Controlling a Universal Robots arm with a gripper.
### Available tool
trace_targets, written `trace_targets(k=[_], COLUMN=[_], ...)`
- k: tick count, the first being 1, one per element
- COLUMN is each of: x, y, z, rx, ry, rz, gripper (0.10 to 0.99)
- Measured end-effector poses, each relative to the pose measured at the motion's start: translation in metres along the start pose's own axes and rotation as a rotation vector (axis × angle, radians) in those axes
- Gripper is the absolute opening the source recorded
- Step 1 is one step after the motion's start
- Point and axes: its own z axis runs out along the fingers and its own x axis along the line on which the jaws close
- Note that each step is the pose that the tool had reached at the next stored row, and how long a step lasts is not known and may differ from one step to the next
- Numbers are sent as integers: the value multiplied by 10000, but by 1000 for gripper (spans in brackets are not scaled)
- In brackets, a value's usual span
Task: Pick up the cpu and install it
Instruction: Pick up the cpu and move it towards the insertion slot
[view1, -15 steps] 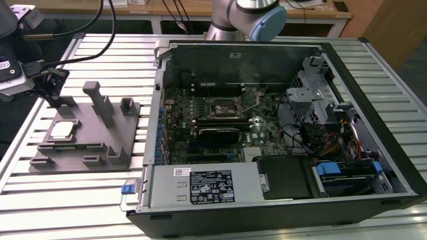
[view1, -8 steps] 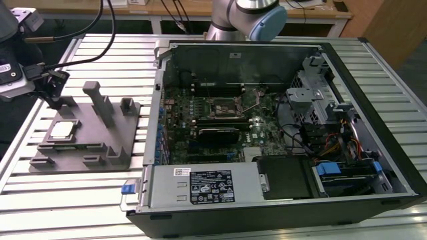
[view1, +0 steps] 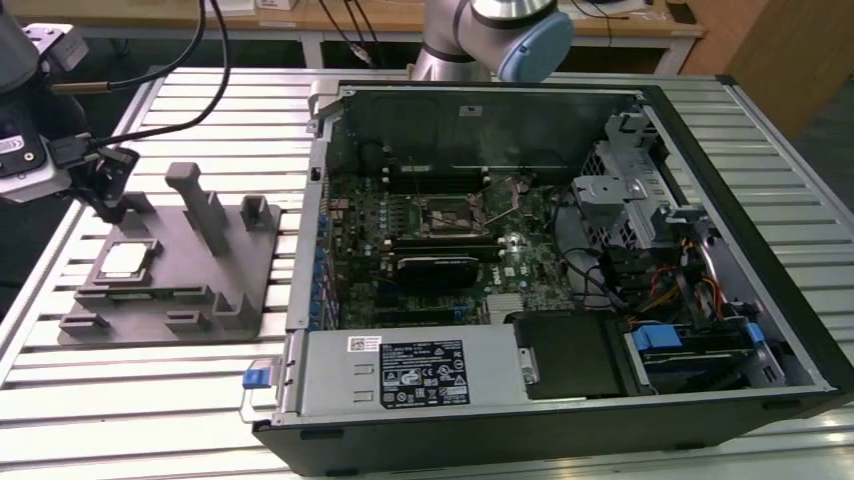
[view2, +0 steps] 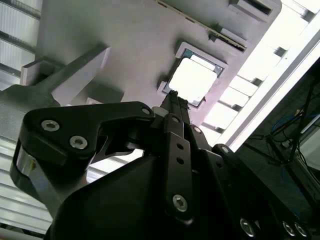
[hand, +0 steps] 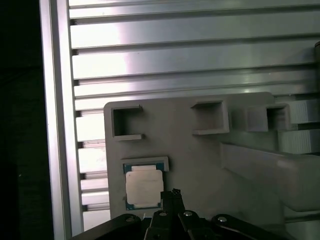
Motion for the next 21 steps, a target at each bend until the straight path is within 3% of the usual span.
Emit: trace_targets(k=[21], x=[173], y=[-24], z=[152], rx=[0], ry=[0], rz=[0], gripper=[106])
